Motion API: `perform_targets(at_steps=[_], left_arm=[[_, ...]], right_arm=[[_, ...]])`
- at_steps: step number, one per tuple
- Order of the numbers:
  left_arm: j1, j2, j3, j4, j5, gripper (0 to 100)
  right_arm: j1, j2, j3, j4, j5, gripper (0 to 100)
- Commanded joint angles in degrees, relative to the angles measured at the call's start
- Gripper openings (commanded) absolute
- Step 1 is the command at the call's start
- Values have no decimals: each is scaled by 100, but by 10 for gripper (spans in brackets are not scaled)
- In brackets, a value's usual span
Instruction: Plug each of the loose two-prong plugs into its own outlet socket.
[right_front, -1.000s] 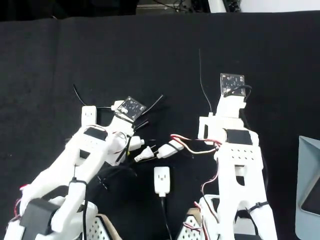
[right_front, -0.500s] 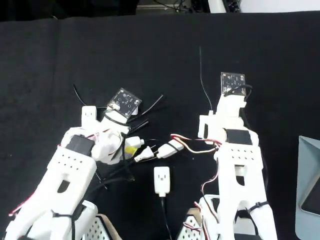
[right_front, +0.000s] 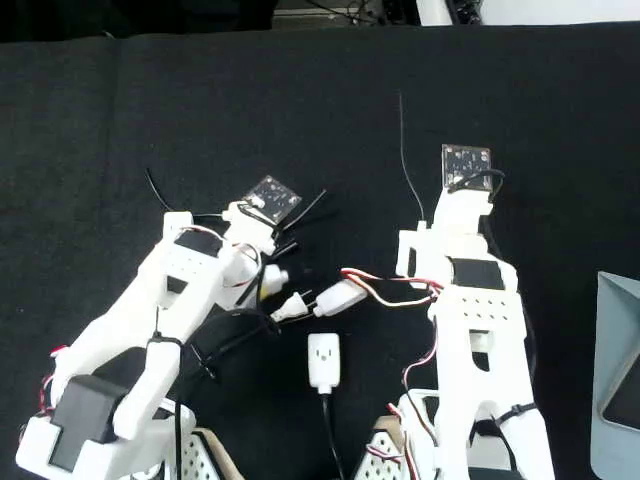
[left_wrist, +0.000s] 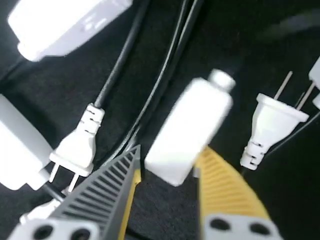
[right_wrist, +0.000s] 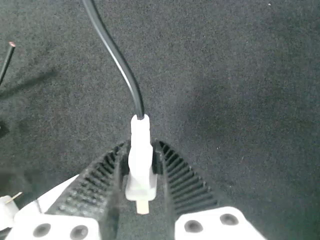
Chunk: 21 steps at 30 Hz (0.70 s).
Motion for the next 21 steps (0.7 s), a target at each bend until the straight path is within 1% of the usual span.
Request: perform_targets(at_steps=[1, 5, 10, 13, 15, 16, 18, 21], left_arm=[[-4, -35, -365, -97, -26, 113], [-57, -527, -321, -88, -26, 29], [-215, -1310, -136, -97, -26, 28], [-558, -1582, 13, -132, -44, 28], [-769, -1714, 286, -352, -404, 28], [-848, -1758, 488, -527, -703, 29], [-998, -1837, 945, -958, -1046, 30], [-1051, -1916, 1648, -1565, -1055, 34]], right_arm=[[44, -110, -13, -88, -26, 13], [44, -110, -13, -88, -26, 13], [44, -110, -13, -79, -18, 13], [44, -110, -13, -79, -18, 13], [44, -110, -13, -79, -18, 13], [44, -110, -13, -79, -18, 13], [44, -110, -13, -79, -9, 13], [44, -110, -13, -88, -9, 13]])
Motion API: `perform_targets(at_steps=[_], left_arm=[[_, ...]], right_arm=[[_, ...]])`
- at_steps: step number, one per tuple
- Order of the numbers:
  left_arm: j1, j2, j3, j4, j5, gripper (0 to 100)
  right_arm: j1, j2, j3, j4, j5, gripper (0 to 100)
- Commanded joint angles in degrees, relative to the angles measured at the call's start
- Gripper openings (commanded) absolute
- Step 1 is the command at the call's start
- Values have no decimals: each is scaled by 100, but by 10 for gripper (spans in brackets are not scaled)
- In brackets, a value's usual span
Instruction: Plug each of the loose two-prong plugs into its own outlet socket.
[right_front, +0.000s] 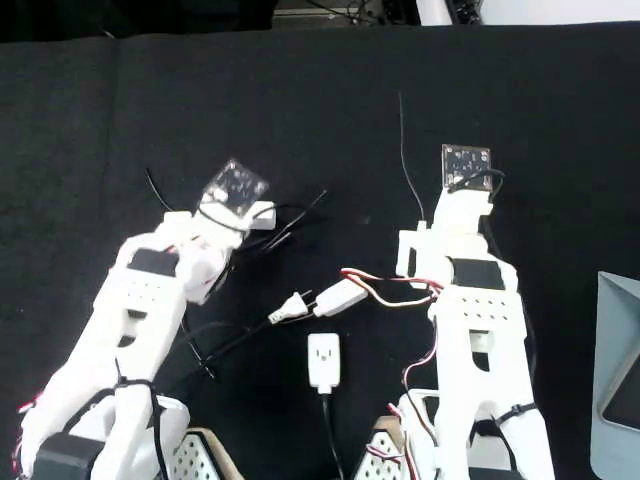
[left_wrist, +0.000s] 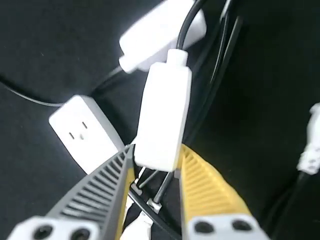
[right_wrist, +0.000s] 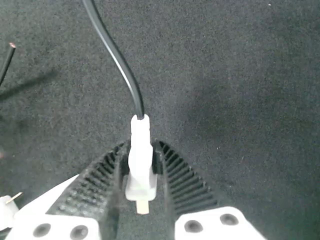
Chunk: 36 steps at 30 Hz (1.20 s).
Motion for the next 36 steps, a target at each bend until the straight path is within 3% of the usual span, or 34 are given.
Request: perform_targets(at_steps=[1, 7, 16, 21, 26, 36], left_arm=[[-145, -290, 796, -800, -167, 54], [-198, -985, 1033, -123, 475, 261], [-251, -2892, 716, 1178, 571, 267], [-822, -3244, 752, 914, 809, 267], [-1015, -2725, 760, 536, 809, 267], [-233, -1187, 716, 105, 818, 267]], right_arm=[[44, -110, -13, -88, -9, 13], [44, -110, -13, -97, -9, 13], [44, -110, 31, -114, 0, 13], [44, -119, 40, -114, 0, 13], [44, -119, 40, -114, 0, 13], [44, -110, 40, -114, 0, 13]])
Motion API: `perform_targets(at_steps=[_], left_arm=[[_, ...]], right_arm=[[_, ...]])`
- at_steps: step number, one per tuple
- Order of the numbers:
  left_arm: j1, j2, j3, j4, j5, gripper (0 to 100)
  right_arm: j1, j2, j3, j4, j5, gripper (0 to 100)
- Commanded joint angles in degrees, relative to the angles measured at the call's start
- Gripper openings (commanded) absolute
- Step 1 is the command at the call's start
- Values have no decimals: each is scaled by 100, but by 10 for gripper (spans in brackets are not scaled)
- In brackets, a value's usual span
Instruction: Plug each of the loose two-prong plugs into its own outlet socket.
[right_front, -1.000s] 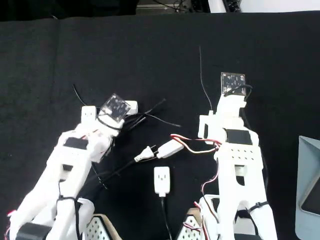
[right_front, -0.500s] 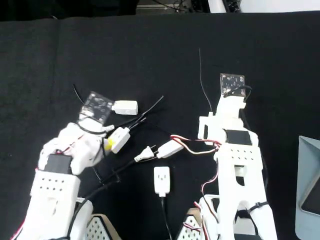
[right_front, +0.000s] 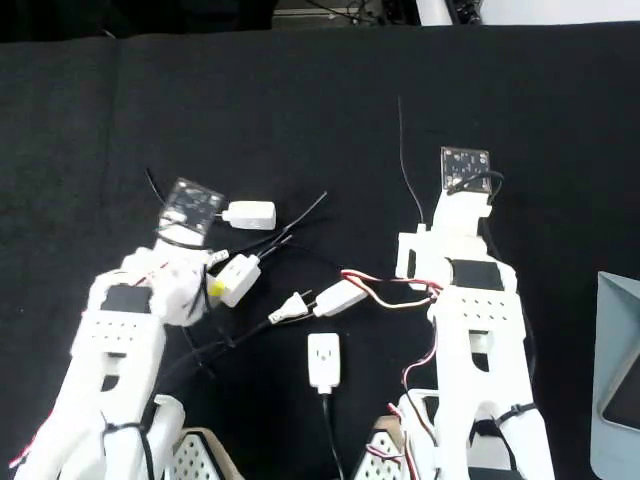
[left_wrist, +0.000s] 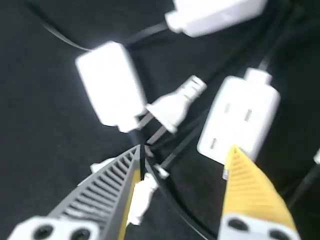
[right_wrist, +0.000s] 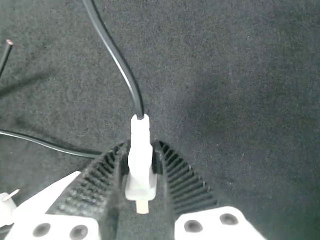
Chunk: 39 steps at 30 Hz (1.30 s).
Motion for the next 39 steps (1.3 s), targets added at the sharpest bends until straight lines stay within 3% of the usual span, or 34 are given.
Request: perform_targets(at_steps=[1, 10, 17, 23, 30, 36, 39], left_arm=[[514, 237, -312, -132, 88, 267], [699, 229, -224, 9, 88, 267], [163, -730, -1393, 1618, 589, 269], [-637, -2347, -1305, 2453, 607, 267], [-2132, -3692, -277, 2444, 607, 267], [-2343, -4211, 268, 2435, 615, 267], [-2343, -4264, 347, 2145, 1011, 268]], right_arm=[[44, -110, -22, -114, 0, 13], [44, -127, -22, -88, 9, 13], [-255, -154, -233, 70, 9, 13], [-1169, -154, -1068, 853, -26, 12], [-2769, -145, -1358, 835, -26, 12], [-3798, -145, -1253, 422, -26, 11], [-4158, -180, -1262, 422, -26, 11]])
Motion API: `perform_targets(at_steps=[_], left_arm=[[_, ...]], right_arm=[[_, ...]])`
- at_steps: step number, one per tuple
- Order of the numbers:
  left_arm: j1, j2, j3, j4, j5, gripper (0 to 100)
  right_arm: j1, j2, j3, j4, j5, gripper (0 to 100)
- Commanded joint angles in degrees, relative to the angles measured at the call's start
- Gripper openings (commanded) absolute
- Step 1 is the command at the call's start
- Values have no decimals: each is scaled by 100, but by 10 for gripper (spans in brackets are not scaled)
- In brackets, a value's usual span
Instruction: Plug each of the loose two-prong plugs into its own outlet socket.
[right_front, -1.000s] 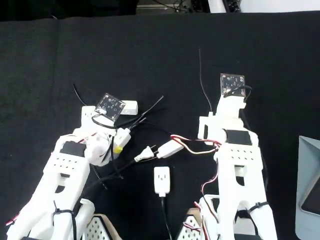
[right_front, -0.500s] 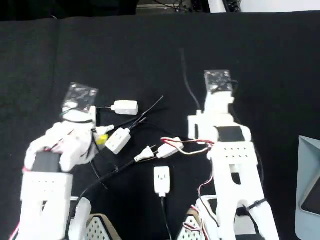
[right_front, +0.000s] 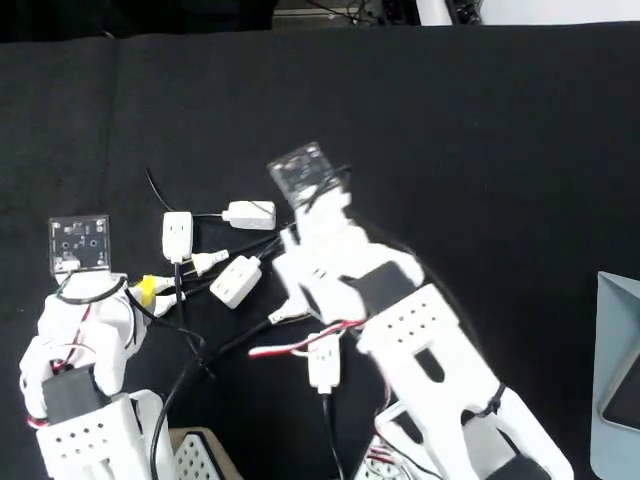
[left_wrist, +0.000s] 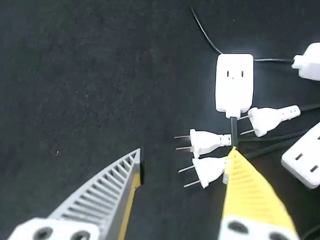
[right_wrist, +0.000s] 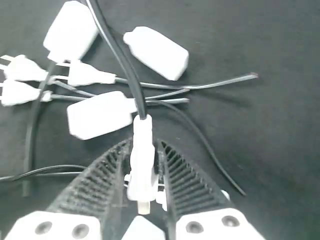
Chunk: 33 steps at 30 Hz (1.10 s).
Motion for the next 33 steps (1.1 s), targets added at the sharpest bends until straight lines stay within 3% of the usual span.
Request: perform_targets(at_steps=[1, 5, 12, 20, 33], left_arm=[[-66, -114, 66, -448, 571, 270], [13, -114, 154, -844, 1046, 272], [804, -149, -119, -888, 1468, 272], [1525, -149, -681, -862, 1635, 272], [3178, -158, -2097, 299, 1600, 272]], right_arm=[[-615, -251, -198, -123, -35, 11], [-1046, -892, -163, -123, -35, 11], [-1521, -2299, 48, -141, -18, 11], [-1846, -2580, 576, -149, 9, 11], [-1837, -2571, 769, -158, 9, 11]])
